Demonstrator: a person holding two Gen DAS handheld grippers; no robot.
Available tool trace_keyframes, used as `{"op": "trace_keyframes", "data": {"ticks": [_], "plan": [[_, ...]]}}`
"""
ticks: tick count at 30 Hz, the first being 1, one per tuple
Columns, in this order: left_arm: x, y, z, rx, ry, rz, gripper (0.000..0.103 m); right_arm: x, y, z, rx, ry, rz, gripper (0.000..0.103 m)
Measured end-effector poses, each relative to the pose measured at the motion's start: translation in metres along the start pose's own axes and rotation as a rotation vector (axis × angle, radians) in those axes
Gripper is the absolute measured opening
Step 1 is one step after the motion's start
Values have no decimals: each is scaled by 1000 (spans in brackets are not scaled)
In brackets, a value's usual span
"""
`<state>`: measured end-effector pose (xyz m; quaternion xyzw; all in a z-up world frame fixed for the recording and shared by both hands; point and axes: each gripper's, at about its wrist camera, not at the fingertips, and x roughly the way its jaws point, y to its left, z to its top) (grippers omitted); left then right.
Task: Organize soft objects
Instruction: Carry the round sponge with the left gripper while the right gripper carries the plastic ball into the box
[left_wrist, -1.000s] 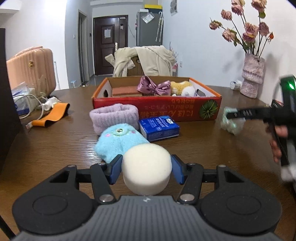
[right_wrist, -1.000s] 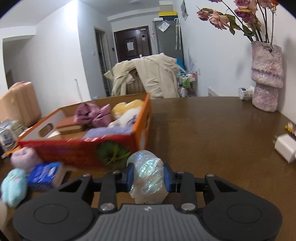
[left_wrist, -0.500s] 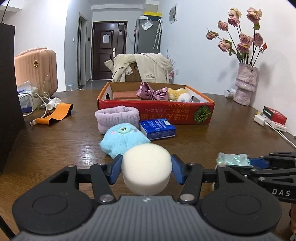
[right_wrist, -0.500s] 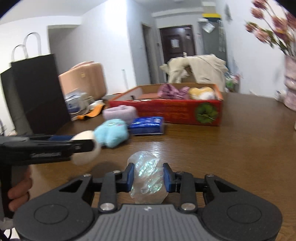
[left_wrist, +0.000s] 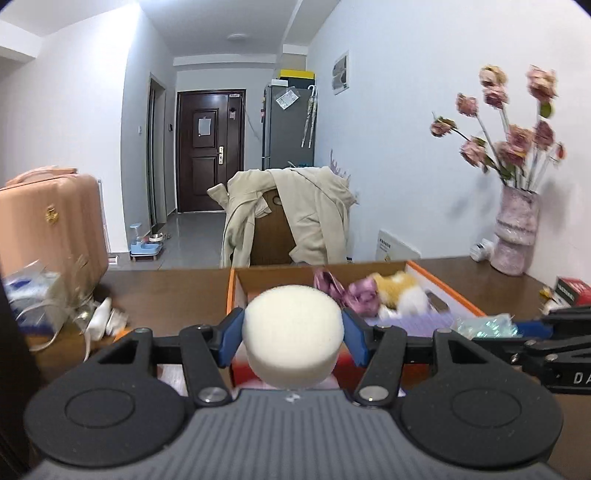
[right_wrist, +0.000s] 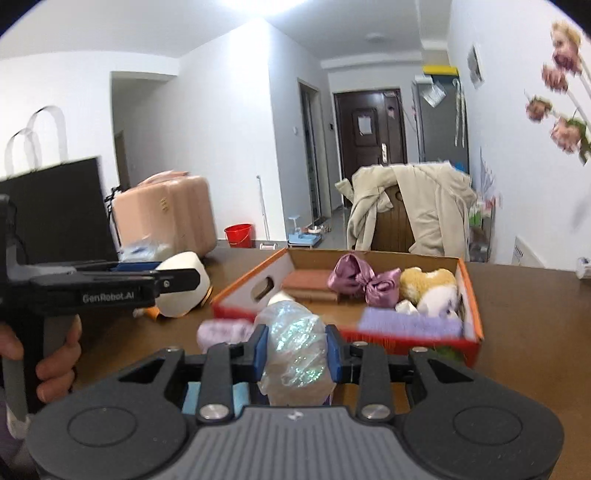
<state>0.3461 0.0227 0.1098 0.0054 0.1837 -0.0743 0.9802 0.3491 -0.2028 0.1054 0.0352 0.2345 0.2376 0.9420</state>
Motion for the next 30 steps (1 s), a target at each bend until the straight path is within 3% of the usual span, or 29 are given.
{"op": "trace_keyframes", "data": {"ticks": [2,5,7,12,14,16,18,23,30], "plan": [[30,5,9,15,17,-24,59,30,-8,19,30,17,3,32],[73,11,4,28,70,52,59,79,-21,40,63,38,-30,33],[92,17,-4,5,94,27,59,107,-29,46,82,66,-78,35],[122,23,-17,-17,167,-29,60,169,-39,53,134,147,-78,35],[127,27,-18,-36,170,-47,72,188,-36,55,134,161,-50,43],[127,33,-20,-52,165,-54,76,201,-31,54,120,161,-16,54],[123,36,-20,-45,163,-67,76,207,-22,52,86,135,-5,65],[108,42,-10,-62,135,-29,77,197,-22,55,102,120,-11,65],[64,54,2,-101,88,24,79,131,-32,61,32,77,-61,68]]}}
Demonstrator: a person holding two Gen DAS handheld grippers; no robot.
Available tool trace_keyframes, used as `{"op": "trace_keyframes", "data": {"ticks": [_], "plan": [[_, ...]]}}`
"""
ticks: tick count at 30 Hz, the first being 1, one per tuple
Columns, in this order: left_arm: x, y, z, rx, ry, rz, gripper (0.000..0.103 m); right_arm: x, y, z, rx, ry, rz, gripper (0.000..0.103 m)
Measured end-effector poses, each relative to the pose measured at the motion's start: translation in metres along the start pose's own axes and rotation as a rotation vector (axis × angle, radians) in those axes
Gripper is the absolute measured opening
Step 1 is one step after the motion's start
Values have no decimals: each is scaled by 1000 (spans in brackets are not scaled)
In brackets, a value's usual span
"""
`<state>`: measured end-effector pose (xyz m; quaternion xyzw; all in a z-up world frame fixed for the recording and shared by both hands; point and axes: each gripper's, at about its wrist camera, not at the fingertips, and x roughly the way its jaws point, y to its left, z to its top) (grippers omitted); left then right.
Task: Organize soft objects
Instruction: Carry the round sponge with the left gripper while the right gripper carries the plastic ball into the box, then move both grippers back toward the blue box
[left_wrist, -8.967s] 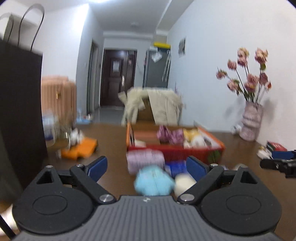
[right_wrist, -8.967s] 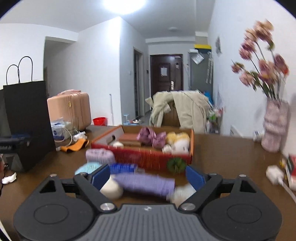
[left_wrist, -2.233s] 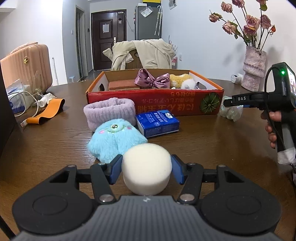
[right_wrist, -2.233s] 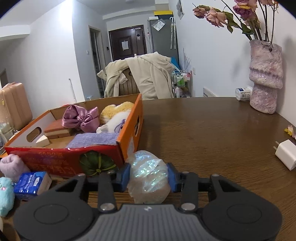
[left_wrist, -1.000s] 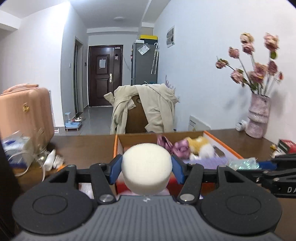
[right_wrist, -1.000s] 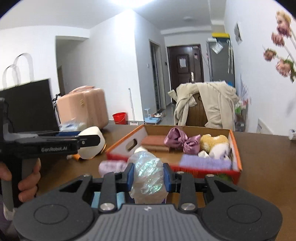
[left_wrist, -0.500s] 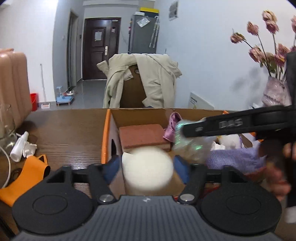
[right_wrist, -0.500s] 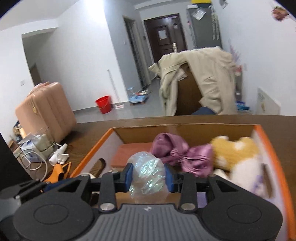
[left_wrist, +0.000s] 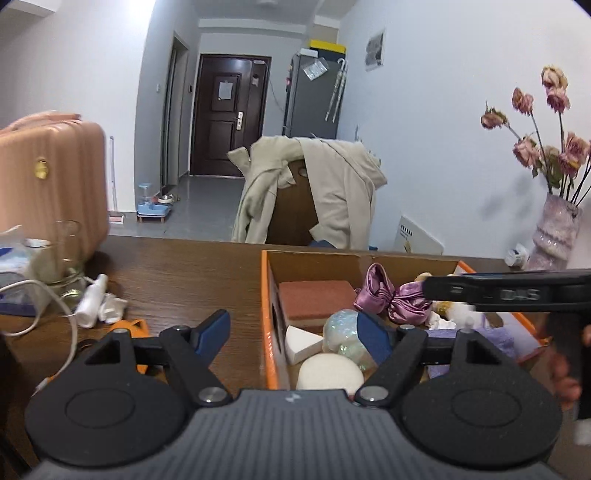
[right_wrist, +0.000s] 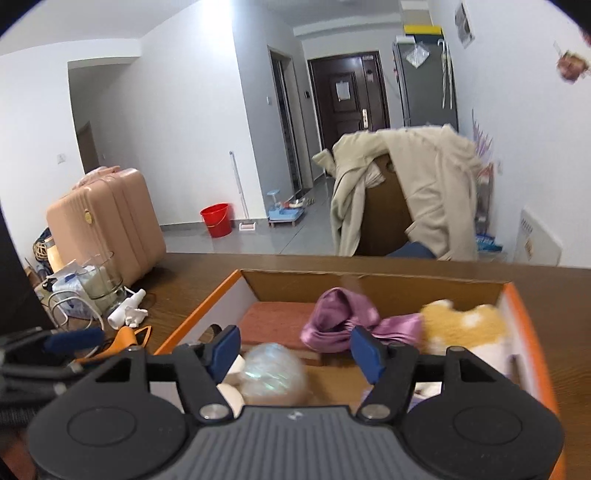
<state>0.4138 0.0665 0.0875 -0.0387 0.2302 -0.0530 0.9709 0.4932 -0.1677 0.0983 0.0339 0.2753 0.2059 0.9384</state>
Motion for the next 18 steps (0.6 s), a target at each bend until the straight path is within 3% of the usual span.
{"op": "trace_keyframes", "data": {"ticks": [4,10,15,18], "plan": [[-39,-4,-12,17,-5,15,83,-50,-10,-23,-22,2,-9,72],[-100,-30,-51,63,-5,7,84,-128,-2,-86,-94,-31,-45,73],[-155,-51,-94,58,-28,19,90,-186,13,-145,-73,-46,-36,80],[-175,-54,-117,34,20,2,90,-212,17,-178,-19,-14,-10,85]]}}
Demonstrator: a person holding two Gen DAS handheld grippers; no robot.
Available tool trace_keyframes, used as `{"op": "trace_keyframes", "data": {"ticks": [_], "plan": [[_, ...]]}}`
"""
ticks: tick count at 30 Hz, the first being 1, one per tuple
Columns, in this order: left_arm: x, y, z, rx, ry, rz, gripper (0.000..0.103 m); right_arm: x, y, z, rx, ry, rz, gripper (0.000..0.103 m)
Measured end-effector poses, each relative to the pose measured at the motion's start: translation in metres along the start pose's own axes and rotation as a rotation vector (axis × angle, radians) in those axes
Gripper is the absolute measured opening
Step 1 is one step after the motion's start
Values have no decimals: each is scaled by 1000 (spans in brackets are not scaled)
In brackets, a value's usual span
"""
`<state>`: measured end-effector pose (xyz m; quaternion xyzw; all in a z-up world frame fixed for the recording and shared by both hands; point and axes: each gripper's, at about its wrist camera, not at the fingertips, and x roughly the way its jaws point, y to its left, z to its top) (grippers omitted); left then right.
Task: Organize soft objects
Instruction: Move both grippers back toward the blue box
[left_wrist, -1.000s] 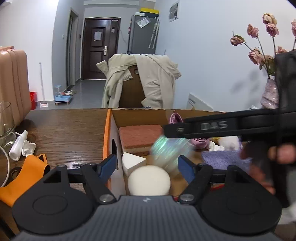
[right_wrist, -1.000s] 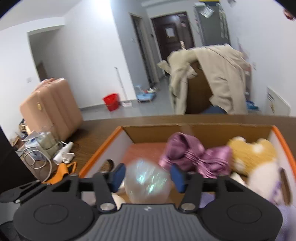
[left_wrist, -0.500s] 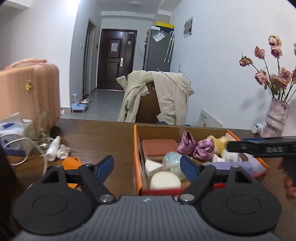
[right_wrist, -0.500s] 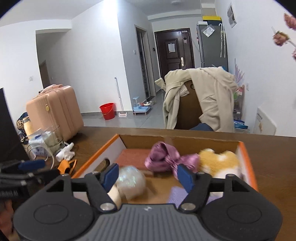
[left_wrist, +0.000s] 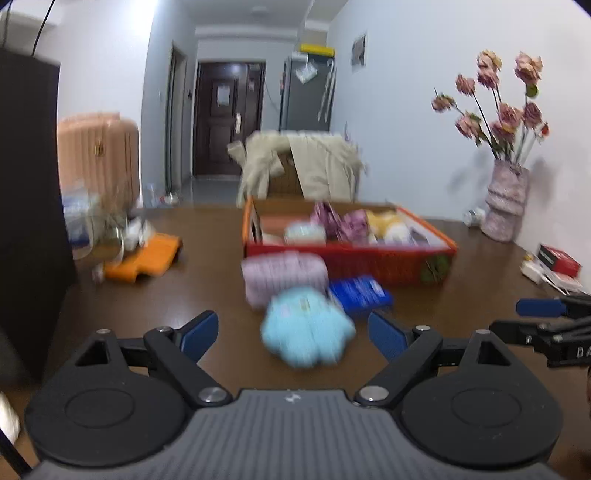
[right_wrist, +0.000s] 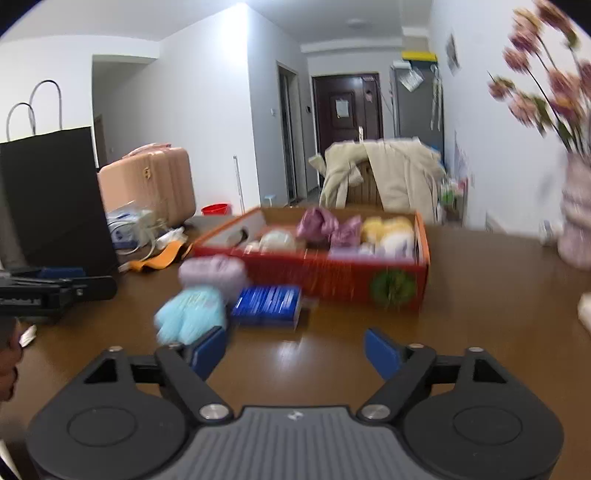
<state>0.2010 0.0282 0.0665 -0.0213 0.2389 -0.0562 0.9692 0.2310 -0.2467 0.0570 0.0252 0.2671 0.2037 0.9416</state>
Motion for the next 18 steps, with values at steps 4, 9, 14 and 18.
{"op": "trace_keyframes", "data": {"ticks": [4,9,14,18], "plan": [[-9,-1,-12,-8,31,7,90,-7,11,-23,11,52,23,85],[-11,-6,-10,-11,7,0,90,-14,20,-26,-1,28,37,83],[4,-19,-2,-29,-8,-91,65,-9,9,-22,48,18,-8,75],[49,-26,19,-95,51,-168,49,4,-8,-13,91,12,-47,64]]}}
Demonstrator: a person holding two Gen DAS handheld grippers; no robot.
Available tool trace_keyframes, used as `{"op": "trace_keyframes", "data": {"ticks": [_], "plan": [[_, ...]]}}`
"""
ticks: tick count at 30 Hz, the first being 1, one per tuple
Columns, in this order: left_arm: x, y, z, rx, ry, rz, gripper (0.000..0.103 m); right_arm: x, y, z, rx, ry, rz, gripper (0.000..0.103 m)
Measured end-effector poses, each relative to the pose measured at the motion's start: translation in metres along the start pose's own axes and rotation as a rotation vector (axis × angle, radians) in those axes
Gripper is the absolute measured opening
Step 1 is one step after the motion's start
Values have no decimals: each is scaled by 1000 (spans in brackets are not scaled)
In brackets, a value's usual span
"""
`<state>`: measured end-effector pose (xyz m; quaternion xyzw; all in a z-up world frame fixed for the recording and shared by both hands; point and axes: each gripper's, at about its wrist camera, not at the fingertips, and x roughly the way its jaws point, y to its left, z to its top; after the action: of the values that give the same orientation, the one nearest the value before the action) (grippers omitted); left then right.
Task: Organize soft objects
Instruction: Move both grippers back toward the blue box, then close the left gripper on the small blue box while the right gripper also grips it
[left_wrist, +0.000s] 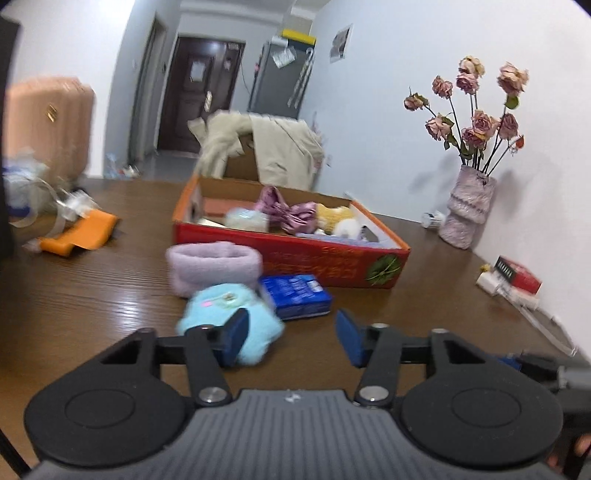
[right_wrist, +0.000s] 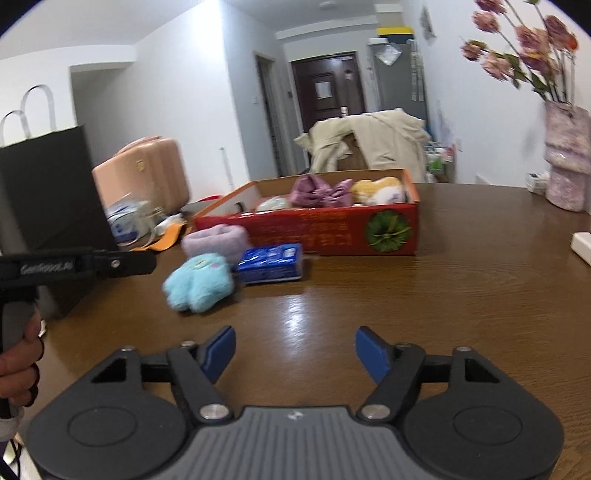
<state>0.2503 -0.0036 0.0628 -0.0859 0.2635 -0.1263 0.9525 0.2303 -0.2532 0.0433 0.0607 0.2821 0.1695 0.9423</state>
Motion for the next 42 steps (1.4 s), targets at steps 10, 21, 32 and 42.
{"op": "trace_keyframes", "data": {"ticks": [10,21,32,42], "plan": [[129,-2,31,-145,162,85,50,51,-25,45,36,-14,-40,49],[140,34,27,-199,165,59,25,163,-29,89,153,92,137,25],[146,24,22,-119,139,17,21,186,-36,72,236,156,217,24],[122,-1,20,-35,85,-25,18,145,-34,64,241,104,170,23]]}}
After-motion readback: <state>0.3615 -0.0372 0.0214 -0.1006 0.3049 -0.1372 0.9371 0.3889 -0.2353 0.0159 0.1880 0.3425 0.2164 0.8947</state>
